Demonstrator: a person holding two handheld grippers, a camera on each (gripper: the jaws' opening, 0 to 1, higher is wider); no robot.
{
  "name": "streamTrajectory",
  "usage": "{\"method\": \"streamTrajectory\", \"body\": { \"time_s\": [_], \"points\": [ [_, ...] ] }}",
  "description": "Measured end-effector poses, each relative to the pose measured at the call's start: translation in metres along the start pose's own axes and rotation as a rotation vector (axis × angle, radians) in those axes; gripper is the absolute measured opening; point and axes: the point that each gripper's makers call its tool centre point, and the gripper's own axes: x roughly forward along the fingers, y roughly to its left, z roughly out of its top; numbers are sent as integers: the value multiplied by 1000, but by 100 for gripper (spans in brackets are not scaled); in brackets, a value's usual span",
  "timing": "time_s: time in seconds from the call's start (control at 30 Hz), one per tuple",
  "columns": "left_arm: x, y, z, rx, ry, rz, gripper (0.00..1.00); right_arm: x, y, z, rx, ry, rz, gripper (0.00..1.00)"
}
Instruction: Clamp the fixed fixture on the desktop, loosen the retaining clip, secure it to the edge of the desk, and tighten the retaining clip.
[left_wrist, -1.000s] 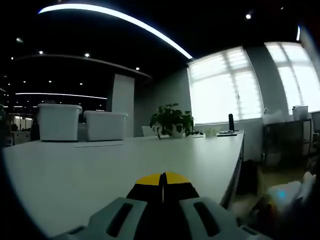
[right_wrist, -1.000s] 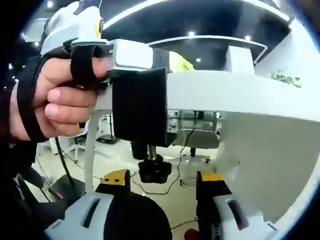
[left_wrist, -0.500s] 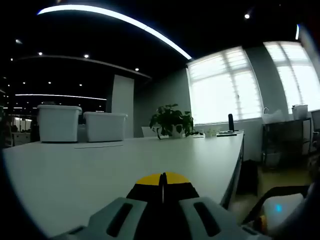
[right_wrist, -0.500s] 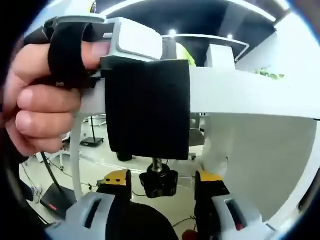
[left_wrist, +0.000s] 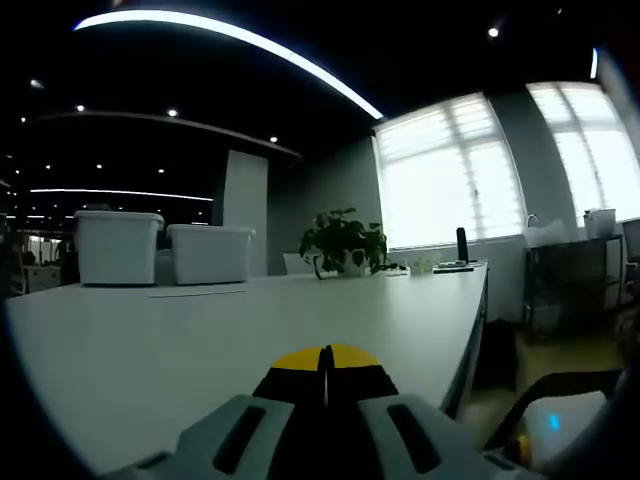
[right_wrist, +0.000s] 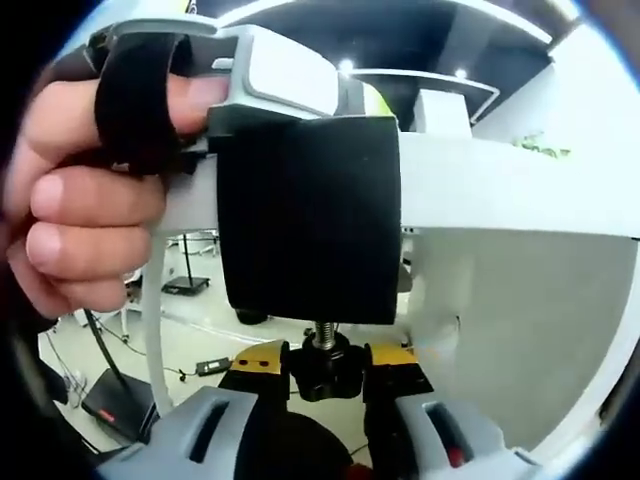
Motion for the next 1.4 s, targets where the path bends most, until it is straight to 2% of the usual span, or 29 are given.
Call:
{"method": "streamTrajectory", "body": {
  "time_s": [0.07,0.23,0.4,0.6,1.23,1.3,1.33,1.4],
  "points": [
    [0,0,0,-1,1,0,1,0,0,0,-4,-1,17,26],
    [0,0,0,0,0,0,1,2,3,1,-42,-10,117,26],
    [0,1,-1,-7,5,1,1,2,10,1,-84,-27,269,25],
    [0,1,-1,-10,8,2,1,3,14,1,-106,-12,383,25],
    [2,1,-1,-13,10,5,1,-2,28,0,-158,-17,679,25],
    [2,1,-1,-14,10,6,1,0,28,0,-162,-21,703,25],
    [2,1,-1,-13,10,6,1,0,29,2,-193,-43,716,25],
    [2,1,-1,-14,10,6,1,-3,30,3,-186,-43,722,25]
  ]
}}
